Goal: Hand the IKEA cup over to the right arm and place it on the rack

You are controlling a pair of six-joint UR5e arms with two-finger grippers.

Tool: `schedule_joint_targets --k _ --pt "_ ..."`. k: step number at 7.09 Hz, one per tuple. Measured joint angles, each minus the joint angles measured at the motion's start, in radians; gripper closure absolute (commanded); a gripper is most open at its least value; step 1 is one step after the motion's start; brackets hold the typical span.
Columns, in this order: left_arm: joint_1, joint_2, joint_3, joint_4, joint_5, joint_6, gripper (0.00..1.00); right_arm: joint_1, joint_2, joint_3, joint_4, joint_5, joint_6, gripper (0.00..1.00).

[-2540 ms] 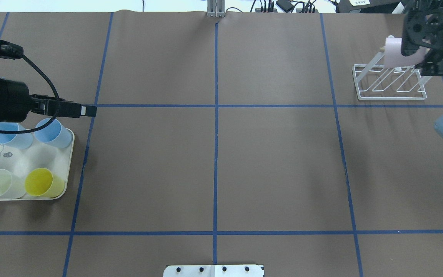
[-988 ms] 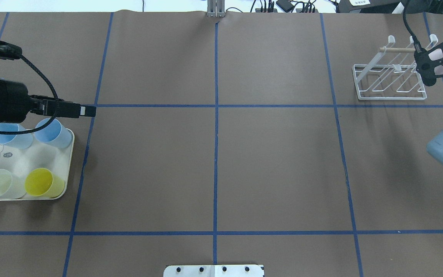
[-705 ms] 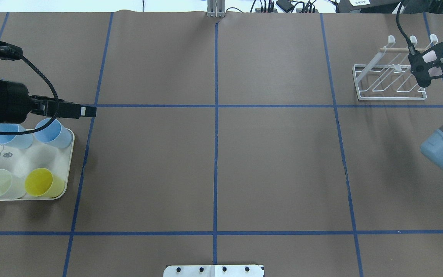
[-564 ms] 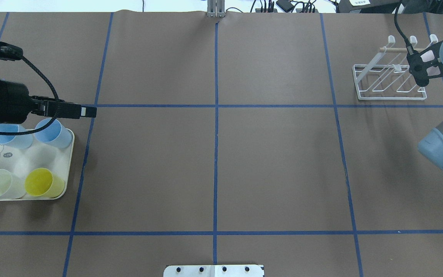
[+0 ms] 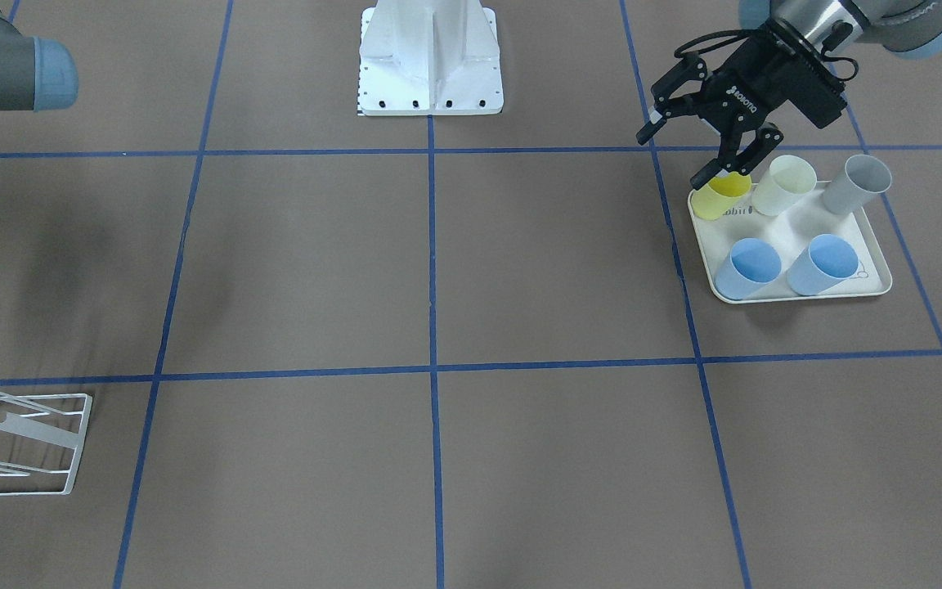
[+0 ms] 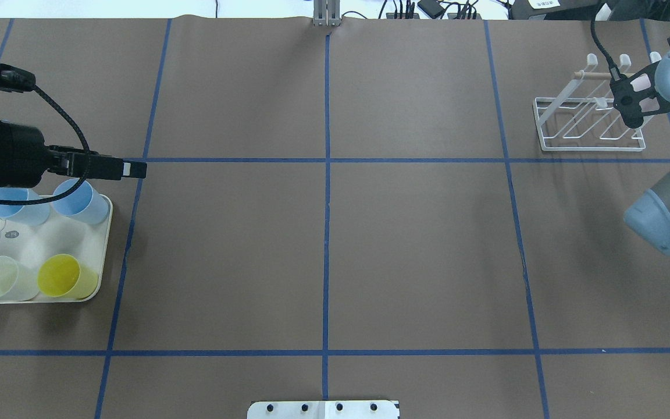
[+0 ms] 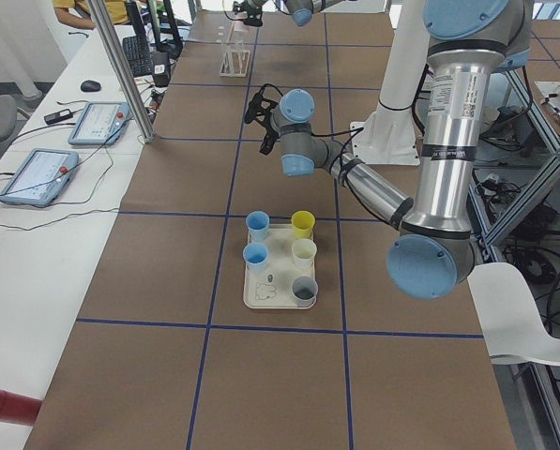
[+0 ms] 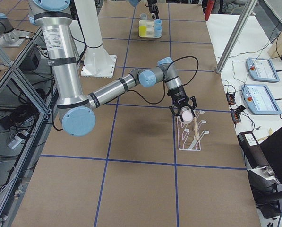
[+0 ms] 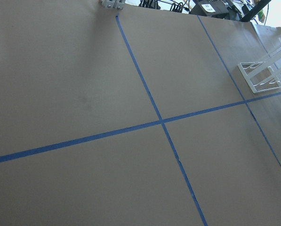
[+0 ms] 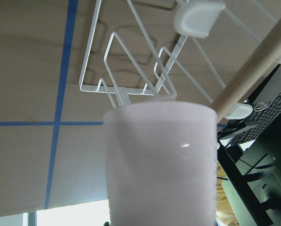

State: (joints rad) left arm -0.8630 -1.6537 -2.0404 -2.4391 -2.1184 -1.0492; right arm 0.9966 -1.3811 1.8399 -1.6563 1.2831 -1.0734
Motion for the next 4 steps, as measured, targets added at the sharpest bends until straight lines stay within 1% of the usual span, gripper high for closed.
schedule_joint_targets --k 3,4 --pt "0.001 0.0 0.0 0.0 0.0 0.0 0.0 -0.013 0.016 -0.028 0.001 -0.013 0.003 0.63" --pt "0.001 0.0 0.0 0.0 0.0 0.0 0.0 -0.016 0.037 -0.054 0.001 -0.019 0.003 0.6"
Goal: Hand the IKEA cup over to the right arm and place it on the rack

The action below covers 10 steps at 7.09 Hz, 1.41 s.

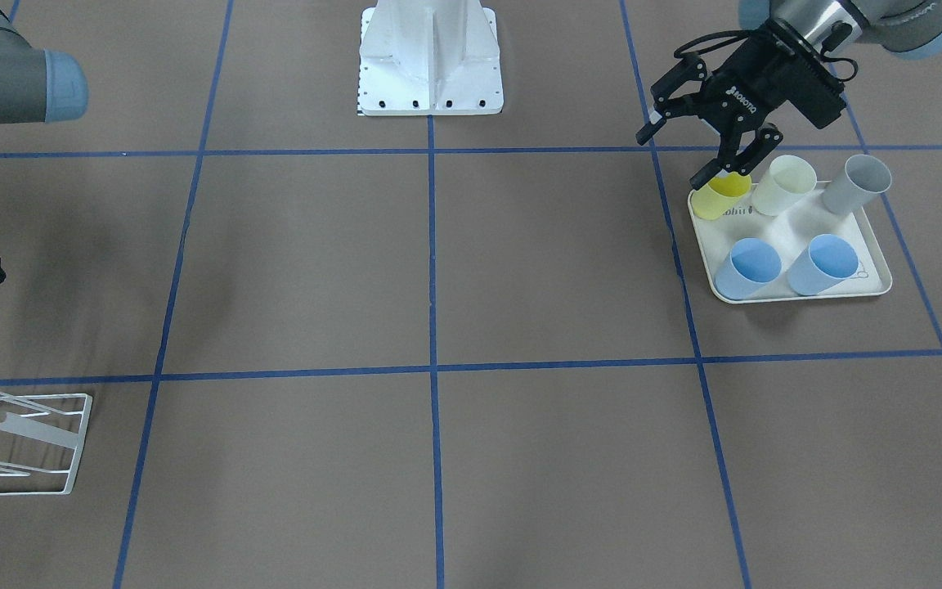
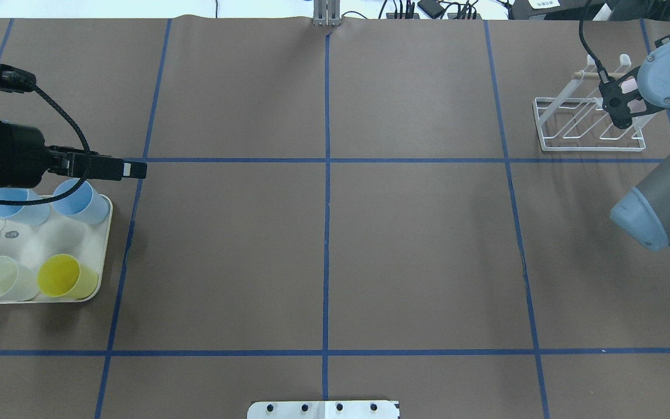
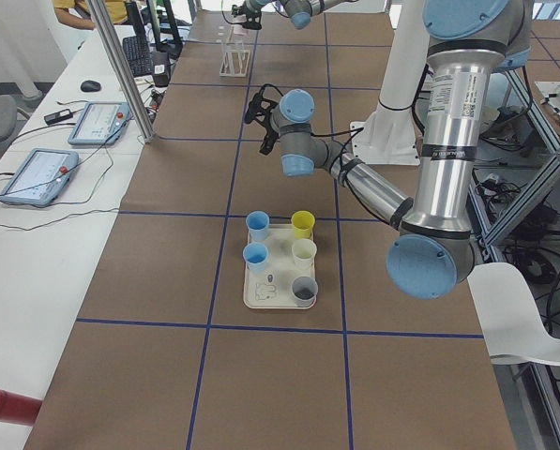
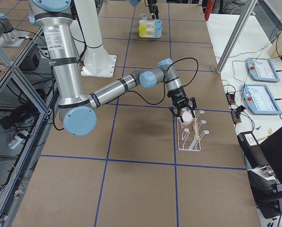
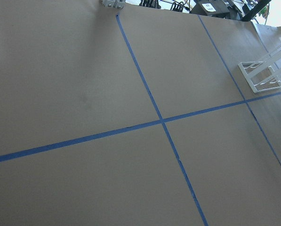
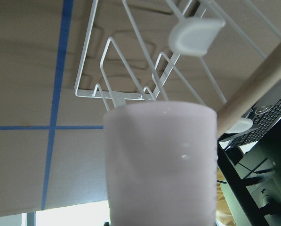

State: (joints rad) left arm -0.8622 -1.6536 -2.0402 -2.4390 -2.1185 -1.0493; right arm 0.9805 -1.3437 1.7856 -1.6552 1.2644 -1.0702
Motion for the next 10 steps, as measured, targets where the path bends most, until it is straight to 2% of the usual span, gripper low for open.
schedule_joint_targets --k 1,2,3,8,10 --pt "0.0 0.0 0.0 0.0 0.0 0.0 0.0 -0.001 0.013 -0.019 0.0 -0.005 0.0 0.48" --pt "0.0 0.0 0.0 0.0 0.0 0.0 0.0 -0.003 0.015 -0.027 -0.001 -0.012 0.0 0.29" --pt "0.0 0.0 0.0 0.0 0.0 0.0 0.0 -0.005 0.013 -0.029 -0.001 -0.021 0.0 0.01" --pt "0.0 0.005 0.001 0.0 -0.001 0.003 0.0 -0.025 0.012 -0.019 -0.002 -0.056 0.007 0.01" --pt "-0.014 0.062 0.001 0.001 0.003 0.066 0.0 -0.027 0.022 0.051 -0.003 0.003 0.058 0.01"
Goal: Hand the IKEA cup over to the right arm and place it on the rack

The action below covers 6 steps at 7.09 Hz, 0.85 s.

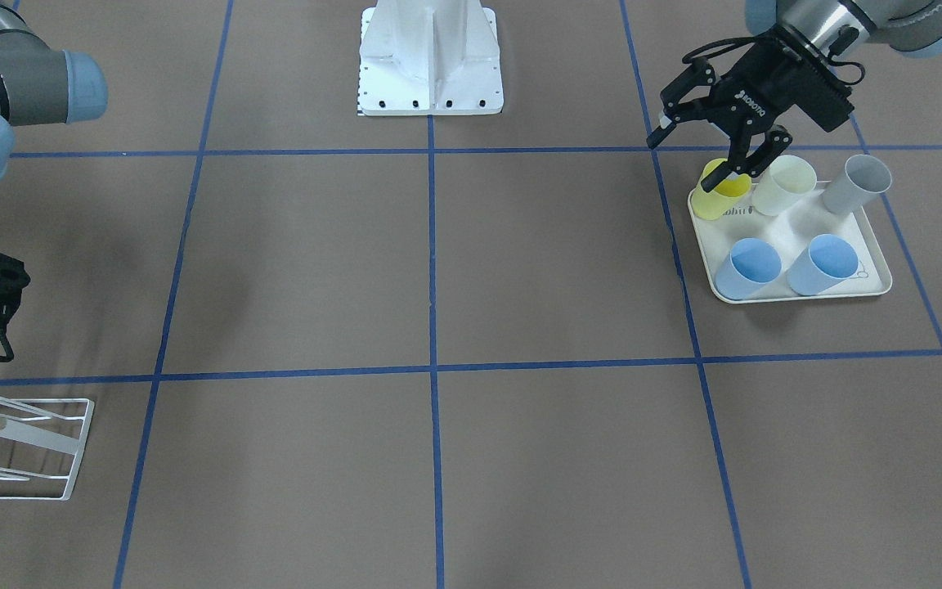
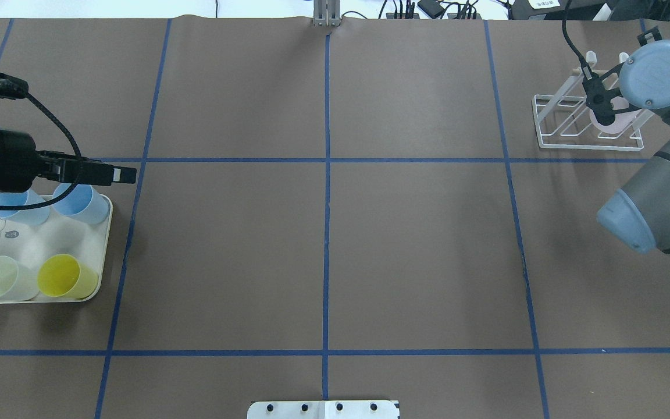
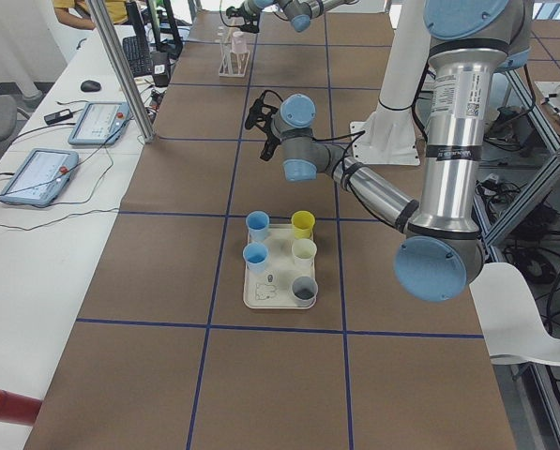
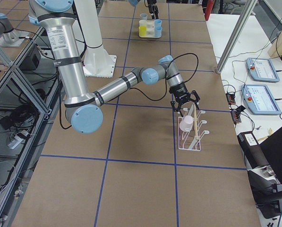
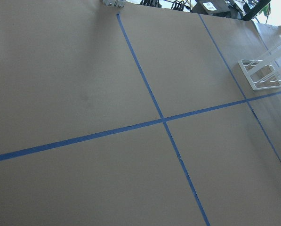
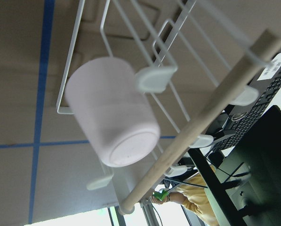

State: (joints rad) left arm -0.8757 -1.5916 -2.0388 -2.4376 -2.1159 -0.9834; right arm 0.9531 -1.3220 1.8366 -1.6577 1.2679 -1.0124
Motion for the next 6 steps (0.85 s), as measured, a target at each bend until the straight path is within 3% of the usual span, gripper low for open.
schedule_joint_targets --k 3,6 --pt "-0.068 0.126 0.03 0.001 0.069 0.23 0.0 0.0 0.003 0.093 0.015 0.219 0.279 0.01" --pt "-0.084 0.169 0.169 -0.035 0.223 0.364 0.0 -0.006 -0.001 0.131 0.108 0.541 0.666 0.01"
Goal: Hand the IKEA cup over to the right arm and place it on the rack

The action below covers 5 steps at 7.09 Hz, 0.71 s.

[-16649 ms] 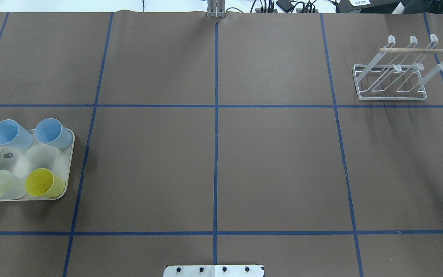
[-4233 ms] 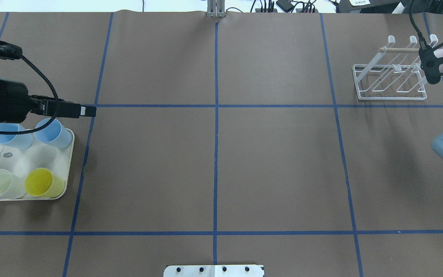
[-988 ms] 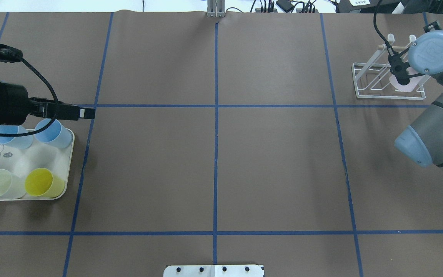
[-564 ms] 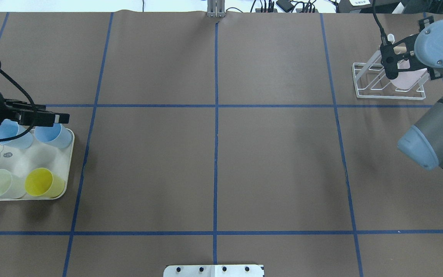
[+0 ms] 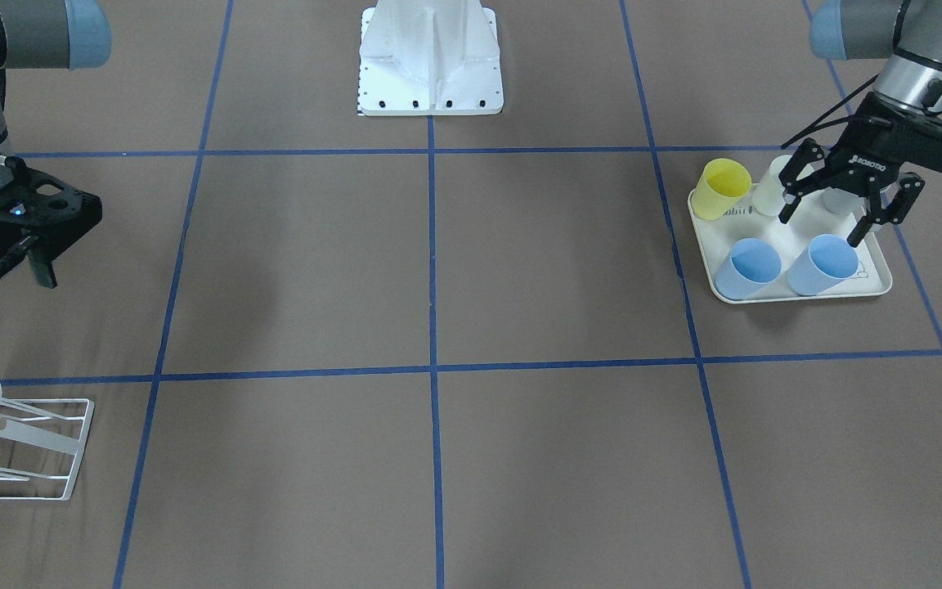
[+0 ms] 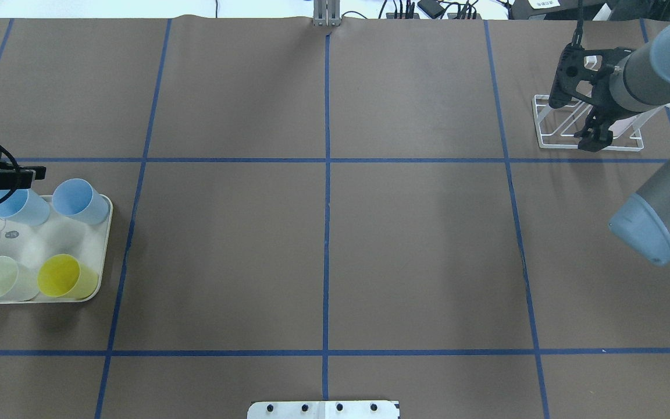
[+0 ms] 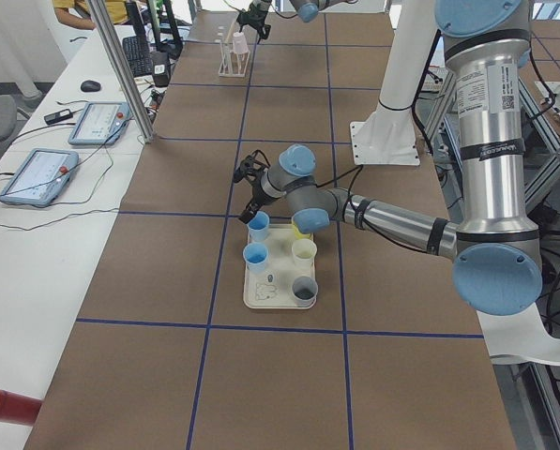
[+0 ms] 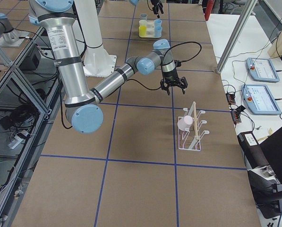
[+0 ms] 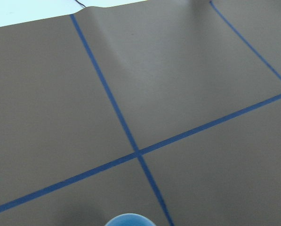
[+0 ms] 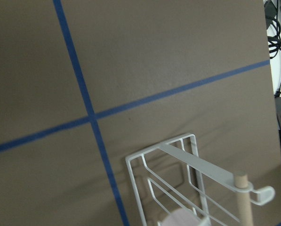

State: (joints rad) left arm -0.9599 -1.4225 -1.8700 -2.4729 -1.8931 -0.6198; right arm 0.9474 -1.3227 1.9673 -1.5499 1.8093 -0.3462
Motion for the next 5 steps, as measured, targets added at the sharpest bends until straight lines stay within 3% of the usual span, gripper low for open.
schedule_joint_targets --k 2,5 --pt "-0.023 -0.001 0.159 -0.141 0.029 0.079 0.0 -0.026 0.0 0.008 0.105 0.134 0.232 0.01" --pt "-0.031 0.013 0.32 -0.321 0.029 0.095 0.0 -0.044 -0.001 0.009 0.141 0.158 0.291 0.01"
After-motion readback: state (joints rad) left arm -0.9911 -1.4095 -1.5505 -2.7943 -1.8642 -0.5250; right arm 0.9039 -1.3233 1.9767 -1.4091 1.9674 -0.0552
